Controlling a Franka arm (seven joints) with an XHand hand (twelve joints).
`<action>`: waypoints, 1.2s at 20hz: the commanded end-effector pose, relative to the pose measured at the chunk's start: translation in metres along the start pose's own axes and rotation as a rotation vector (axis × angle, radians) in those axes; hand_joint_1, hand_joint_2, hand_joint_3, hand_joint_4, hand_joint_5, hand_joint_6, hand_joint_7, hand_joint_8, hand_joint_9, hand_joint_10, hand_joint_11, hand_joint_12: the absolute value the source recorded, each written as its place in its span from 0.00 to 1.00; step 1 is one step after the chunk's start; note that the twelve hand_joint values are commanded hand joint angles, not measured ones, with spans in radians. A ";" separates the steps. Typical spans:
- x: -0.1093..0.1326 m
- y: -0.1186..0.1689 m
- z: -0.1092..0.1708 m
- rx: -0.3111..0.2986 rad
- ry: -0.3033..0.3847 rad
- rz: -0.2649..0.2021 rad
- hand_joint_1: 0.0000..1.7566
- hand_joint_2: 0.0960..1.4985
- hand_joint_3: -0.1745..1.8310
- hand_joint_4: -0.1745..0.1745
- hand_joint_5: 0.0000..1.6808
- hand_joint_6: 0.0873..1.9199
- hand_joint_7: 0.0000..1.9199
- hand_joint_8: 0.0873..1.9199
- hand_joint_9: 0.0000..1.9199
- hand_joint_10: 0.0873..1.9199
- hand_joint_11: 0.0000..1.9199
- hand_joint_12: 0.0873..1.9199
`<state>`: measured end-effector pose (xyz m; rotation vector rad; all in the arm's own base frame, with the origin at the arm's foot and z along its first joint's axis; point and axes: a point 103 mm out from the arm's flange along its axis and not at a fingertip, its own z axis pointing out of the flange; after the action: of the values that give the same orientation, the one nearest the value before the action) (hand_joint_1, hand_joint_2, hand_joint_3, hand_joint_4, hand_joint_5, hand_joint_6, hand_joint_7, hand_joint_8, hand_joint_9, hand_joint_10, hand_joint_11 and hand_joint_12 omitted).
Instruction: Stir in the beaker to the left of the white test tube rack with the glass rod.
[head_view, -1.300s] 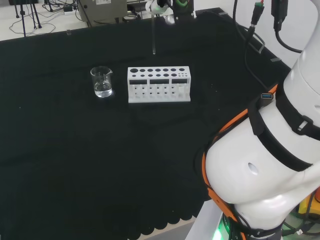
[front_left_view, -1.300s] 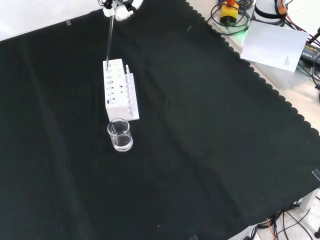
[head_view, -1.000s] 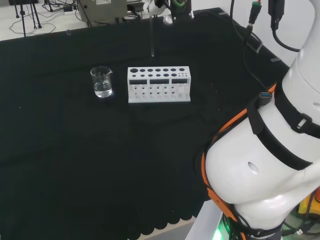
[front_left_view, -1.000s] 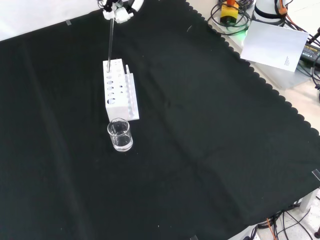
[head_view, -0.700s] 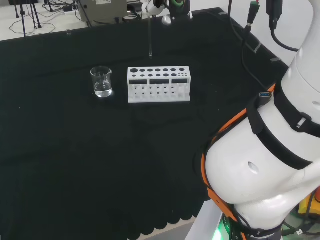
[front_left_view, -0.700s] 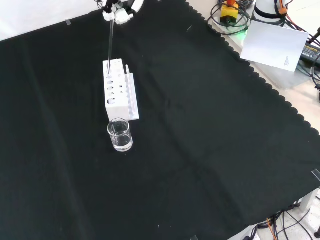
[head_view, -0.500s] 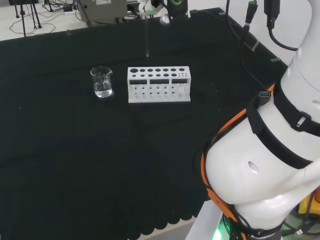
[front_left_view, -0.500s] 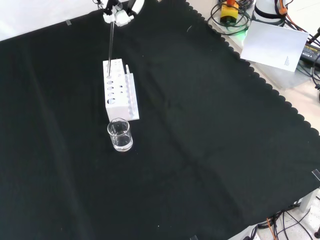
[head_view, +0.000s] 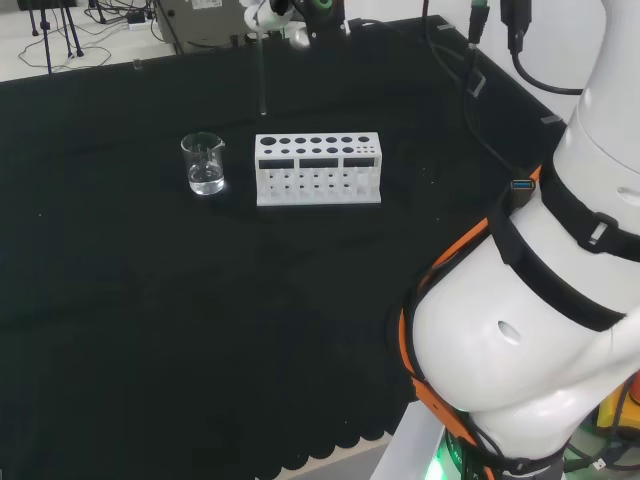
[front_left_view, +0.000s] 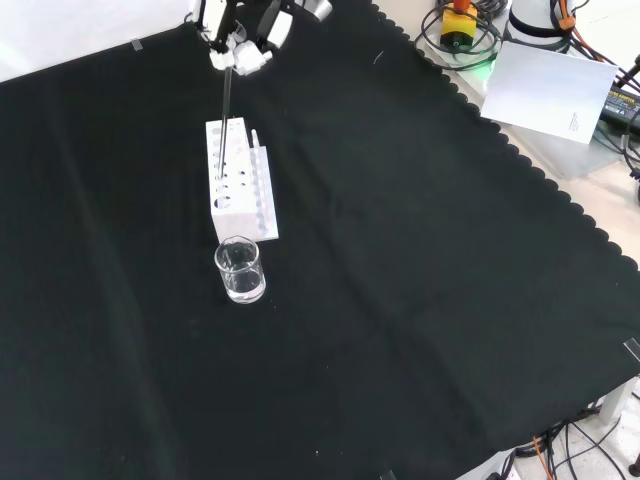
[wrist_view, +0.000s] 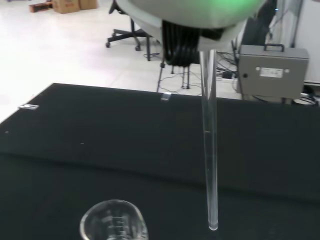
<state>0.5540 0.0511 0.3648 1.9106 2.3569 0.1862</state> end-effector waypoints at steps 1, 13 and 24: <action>0.022 0.010 0.001 -0.015 0.008 -0.057 0.75 0.42 0.40 0.00 0.72 0.22 0.68 0.43 0.92 0.29 0.66 0.35; 0.058 0.037 0.021 0.012 0.072 -0.147 0.75 0.42 0.40 0.00 0.72 0.21 0.68 0.42 0.92 0.29 0.66 0.35; 0.066 0.046 0.038 0.038 0.105 -0.184 0.75 0.42 0.40 0.00 0.72 0.21 0.68 0.42 0.92 0.29 0.66 0.35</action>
<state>0.5894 0.1217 0.3372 1.7336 2.5842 0.2259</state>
